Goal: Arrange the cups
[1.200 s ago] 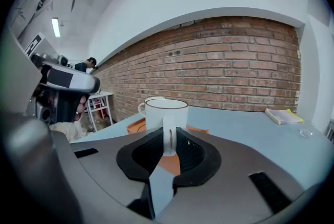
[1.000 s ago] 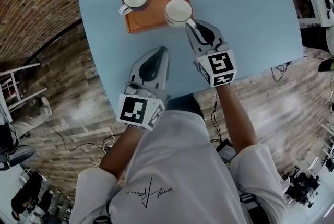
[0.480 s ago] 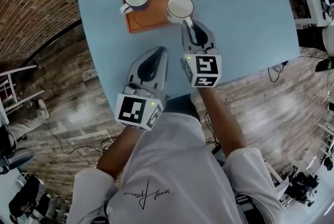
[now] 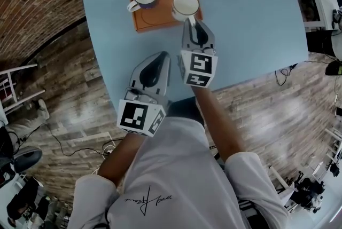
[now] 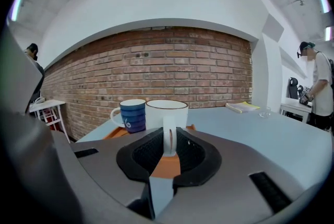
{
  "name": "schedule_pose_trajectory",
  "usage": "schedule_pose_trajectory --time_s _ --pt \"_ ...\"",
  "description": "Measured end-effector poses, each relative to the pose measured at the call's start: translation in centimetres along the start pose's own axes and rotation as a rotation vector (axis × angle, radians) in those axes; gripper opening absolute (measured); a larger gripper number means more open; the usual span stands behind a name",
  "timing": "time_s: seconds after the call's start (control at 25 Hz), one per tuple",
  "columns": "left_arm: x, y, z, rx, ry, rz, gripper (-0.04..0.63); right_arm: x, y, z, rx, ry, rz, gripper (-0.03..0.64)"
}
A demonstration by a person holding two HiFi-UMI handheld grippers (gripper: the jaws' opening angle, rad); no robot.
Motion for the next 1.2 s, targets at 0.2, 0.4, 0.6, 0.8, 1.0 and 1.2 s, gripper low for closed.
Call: schedule_pose_trajectory --time_s 0.2,0.4,0.6,0.8,1.0,1.2 --pt "0.2 0.1 0.5 -0.002 0.003 0.000 0.009 -0.5 -0.4 0.2 0.014 -0.039 -0.017 0.069" --pt "0.4 0.2 1.0 0.000 0.015 0.006 0.009 -0.9 -0.7 0.2 0.003 -0.063 -0.020 0.069" --pt "0.5 0.0 1.1 0.002 0.018 0.013 0.009 -1.3 -0.6 -0.1 -0.022 -0.075 -0.042 0.069" --pt "0.4 -0.3 1.4 0.002 0.017 0.026 0.009 -1.6 -1.0 0.3 -0.010 -0.078 -0.064 0.069" --pt "0.4 -0.6 1.8 0.002 0.022 0.034 0.009 -1.4 -1.7 0.8 0.027 -0.093 -0.087 0.069" --pt "0.4 -0.5 1.8 0.008 0.027 0.033 0.009 -1.2 -1.8 0.9 0.042 -0.130 -0.110 0.069"
Point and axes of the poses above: the fingertips, and each gripper's own axes: x backward along the fingers, z to its left, y out of its top, the point moved 6 cm from there along x, backward along the fingers, and after that the axes turned 5 degrees about -x, right-handed, at the moved point
